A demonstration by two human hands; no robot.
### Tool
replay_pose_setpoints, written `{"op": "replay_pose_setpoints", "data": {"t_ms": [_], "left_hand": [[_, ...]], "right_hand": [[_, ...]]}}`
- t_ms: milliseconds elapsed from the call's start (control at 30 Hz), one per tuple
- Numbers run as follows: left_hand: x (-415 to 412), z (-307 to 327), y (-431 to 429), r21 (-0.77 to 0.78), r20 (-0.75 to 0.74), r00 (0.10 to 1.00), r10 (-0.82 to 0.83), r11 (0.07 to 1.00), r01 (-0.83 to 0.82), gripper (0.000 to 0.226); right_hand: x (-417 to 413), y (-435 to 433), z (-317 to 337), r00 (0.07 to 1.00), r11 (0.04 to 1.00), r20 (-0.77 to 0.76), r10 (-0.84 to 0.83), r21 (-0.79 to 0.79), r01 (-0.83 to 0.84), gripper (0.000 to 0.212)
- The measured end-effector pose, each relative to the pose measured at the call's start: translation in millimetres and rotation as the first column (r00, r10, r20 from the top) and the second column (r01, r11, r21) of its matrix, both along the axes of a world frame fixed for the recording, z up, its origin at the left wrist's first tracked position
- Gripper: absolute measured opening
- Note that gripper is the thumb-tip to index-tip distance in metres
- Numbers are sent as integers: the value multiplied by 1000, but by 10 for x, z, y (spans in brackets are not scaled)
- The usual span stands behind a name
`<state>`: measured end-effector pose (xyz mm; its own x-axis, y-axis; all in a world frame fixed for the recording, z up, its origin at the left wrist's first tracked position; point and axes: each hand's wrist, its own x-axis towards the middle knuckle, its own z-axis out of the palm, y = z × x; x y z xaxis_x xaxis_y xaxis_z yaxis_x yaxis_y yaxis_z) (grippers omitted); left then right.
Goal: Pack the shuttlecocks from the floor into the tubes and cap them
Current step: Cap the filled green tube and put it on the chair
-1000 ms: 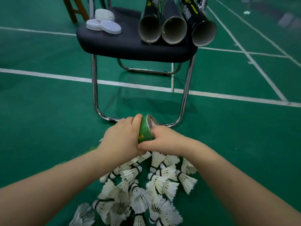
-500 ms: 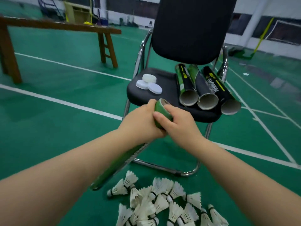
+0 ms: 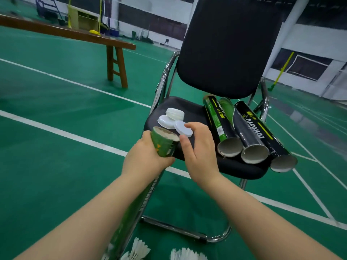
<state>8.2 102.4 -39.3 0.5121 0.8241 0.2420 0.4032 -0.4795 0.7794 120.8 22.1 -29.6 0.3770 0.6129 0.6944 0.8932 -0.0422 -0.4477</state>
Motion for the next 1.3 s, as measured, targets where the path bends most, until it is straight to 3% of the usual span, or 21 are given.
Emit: {"op": "replay_pose_setpoints", "data": {"t_ms": [133, 300, 500, 633, 800, 900, 1033, 1167, 1300], "left_hand": [[3, -122, 200, -46, 30, 996, 86, 995, -84, 60], [31, -223, 307, -53, 49, 996, 79, 996, -76, 59], [103, -285, 313, -90, 41, 997, 66, 994, -62, 65], [112, -295, 297, -108, 62, 996, 70, 992, -63, 60], [121, -283, 272, -102, 36, 996, 77, 992, -73, 63], [124, -257, 241, -106, 28, 996, 86, 991, -83, 62], [129, -223, 168, -91, -2, 998, 70, 993, -70, 62], [105, -150, 73, -57, -14, 999, 41, 998, -42, 62], [45, -78, -89, -15, -1, 999, -34, 999, 34, 62]], "right_hand": [[246, 454, 81, 983, 973, -27, -181, -150, 175, 40], [495, 1034, 277, 937, 858, -45, -346, -420, 296, 50], [608, 1446, 291, 917, 699, 59, -394, -628, 341, 59], [729, 1543, 244, 912, 628, 56, -405, -708, 323, 47], [730, 1457, 254, 889, 765, -38, -457, -525, 372, 40], [676, 1349, 374, 921, 887, -121, -369, -341, 311, 49], [443, 1005, 550, 973, 989, -224, -58, -147, 25, 58], [232, 445, 727, 991, 924, 52, 121, -371, -93, 66], [84, 109, 1034, 978, 714, 78, 195, -695, -87, 77]]}}
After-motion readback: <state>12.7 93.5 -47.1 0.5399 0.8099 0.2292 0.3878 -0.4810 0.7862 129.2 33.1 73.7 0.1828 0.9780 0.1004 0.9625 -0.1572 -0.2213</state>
